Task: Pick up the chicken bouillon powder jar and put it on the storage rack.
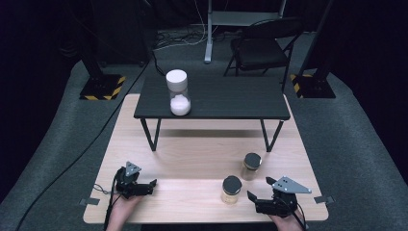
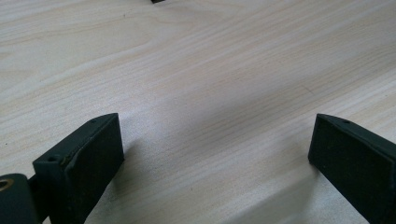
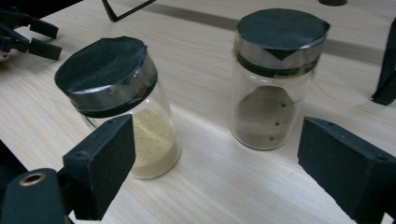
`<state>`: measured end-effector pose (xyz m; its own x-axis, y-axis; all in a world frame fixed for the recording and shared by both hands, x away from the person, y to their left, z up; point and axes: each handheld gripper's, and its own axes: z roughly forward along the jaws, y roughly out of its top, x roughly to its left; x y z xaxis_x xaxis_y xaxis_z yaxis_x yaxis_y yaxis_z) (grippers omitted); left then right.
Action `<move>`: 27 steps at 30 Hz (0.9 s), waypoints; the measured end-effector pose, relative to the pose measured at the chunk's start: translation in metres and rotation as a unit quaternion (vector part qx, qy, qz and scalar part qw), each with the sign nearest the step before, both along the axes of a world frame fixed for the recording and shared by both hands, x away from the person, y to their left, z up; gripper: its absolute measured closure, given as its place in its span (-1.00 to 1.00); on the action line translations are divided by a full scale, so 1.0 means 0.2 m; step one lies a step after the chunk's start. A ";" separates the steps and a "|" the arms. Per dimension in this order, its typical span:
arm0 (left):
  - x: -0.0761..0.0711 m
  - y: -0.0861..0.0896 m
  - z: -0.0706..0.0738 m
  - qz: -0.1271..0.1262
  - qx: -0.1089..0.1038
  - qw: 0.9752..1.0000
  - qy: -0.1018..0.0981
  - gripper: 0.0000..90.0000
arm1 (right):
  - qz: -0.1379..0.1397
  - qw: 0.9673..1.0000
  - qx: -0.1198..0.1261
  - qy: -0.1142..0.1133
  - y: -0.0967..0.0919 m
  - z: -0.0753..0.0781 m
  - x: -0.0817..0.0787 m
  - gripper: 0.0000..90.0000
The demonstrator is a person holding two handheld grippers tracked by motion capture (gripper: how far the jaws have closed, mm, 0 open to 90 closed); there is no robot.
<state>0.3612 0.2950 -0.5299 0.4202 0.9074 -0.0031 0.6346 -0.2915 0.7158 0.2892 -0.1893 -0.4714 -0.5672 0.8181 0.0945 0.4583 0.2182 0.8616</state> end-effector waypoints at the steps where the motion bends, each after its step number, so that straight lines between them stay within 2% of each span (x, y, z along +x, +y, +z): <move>1: 0.00 0.00 0.00 0.000 0.000 1.000 0.000 -0.94 | 0.002 1.000 0.000 -0.001 0.01 0.00 0.00 -0.77; 27: 0.00 0.00 0.00 0.000 0.000 1.000 0.000 -0.94 | 0.052 0.998 0.013 -0.014 0.18 0.00 0.00 -0.76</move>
<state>0.3613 0.2949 -0.5299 0.4208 0.9072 -0.0025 0.6345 -0.2923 0.7155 0.2891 -0.1532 -0.4710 -0.6514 0.7522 0.0990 0.4109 0.2400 0.8795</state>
